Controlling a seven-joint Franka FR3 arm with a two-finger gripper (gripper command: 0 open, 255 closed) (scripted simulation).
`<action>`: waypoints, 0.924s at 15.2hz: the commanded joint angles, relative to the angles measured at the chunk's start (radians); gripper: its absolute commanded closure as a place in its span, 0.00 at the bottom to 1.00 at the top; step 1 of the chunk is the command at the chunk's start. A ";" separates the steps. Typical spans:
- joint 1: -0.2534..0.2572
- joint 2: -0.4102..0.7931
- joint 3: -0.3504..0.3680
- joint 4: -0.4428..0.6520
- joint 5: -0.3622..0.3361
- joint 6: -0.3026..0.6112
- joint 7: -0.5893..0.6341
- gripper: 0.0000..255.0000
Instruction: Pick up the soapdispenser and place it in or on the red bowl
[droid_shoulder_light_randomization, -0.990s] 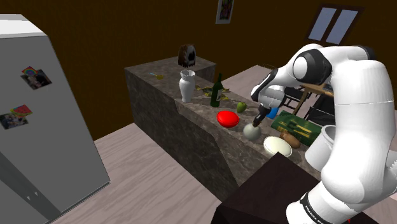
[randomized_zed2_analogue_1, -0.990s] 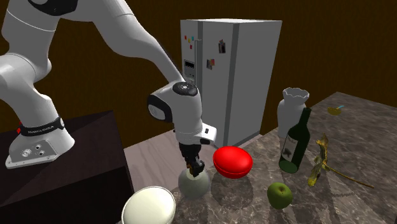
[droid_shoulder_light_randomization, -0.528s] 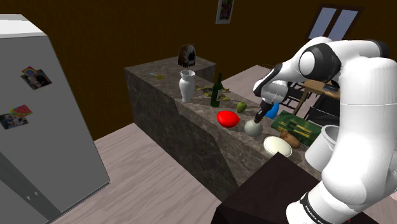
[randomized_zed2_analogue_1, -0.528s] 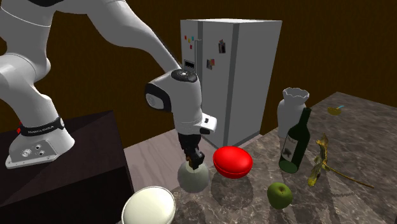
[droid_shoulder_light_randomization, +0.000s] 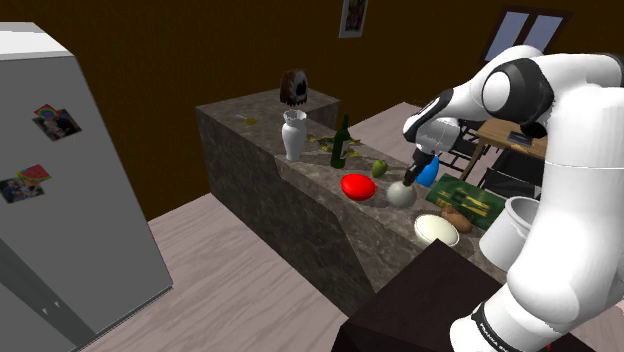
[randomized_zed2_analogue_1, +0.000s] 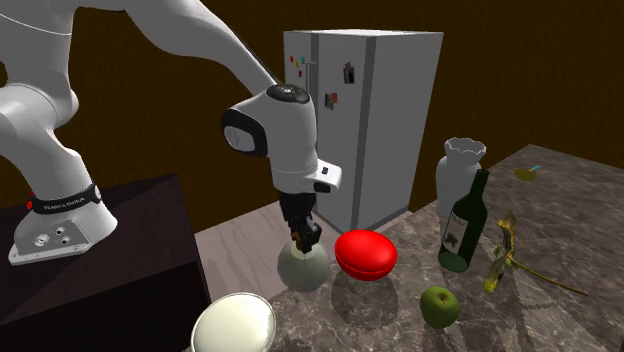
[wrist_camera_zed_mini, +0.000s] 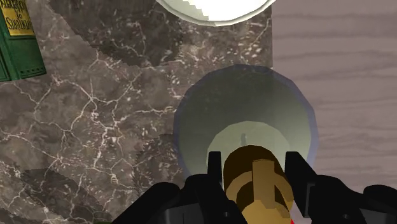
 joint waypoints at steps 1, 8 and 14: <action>0.007 -0.019 -0.010 0.003 -0.015 -0.021 0.012 1.00; 0.029 -0.089 -0.040 0.007 -0.066 -0.087 0.051 1.00; 0.044 -0.144 -0.061 0.019 -0.108 -0.147 0.083 1.00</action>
